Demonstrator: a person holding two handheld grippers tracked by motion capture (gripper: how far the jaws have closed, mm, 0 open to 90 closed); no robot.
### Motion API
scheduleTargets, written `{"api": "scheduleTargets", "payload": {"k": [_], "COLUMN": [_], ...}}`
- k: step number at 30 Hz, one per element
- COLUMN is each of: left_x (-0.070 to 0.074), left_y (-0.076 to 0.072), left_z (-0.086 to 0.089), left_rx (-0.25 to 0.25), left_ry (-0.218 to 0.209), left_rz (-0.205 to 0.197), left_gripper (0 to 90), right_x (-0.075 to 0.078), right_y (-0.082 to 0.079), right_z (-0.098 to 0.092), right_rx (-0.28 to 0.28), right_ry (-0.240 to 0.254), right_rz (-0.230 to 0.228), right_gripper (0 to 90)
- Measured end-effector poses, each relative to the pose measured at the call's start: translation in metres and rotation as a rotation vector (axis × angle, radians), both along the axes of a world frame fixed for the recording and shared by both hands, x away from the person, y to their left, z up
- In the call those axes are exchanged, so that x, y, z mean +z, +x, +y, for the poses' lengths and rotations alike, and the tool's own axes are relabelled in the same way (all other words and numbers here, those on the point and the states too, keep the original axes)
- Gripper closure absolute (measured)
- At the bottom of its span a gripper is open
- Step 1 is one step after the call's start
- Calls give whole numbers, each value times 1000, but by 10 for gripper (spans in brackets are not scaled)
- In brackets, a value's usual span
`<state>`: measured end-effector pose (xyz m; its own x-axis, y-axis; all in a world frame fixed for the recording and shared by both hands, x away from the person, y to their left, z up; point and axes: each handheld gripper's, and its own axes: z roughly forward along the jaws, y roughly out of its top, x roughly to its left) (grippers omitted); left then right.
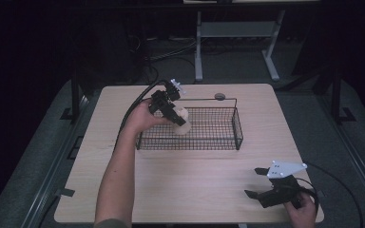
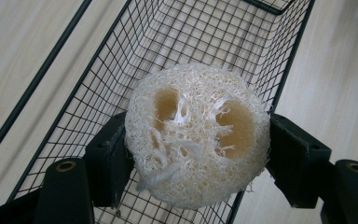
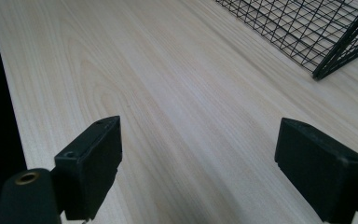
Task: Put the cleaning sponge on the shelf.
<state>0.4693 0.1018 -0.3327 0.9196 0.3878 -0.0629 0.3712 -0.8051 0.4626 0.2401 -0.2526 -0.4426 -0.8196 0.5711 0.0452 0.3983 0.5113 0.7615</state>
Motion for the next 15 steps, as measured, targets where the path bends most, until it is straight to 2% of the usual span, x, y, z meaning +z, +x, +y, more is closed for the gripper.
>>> {"api": "scheduleTargets", "payload": {"k": [8,15], "left_x": [-13,-26], "left_y": [6,10], "left_z": [-7,-15], "left_rx": [6,14], "left_ry": [20,45], "left_rz": [6,37], "left_gripper": [293,291], "right_x": [0,0], "right_y": [0,1], "right_z": [-1,-2], "right_rx": [-2,-2], "right_ry": [-3,-8], "right_rz": [-4,-7], "right_gripper": [142,142]}}
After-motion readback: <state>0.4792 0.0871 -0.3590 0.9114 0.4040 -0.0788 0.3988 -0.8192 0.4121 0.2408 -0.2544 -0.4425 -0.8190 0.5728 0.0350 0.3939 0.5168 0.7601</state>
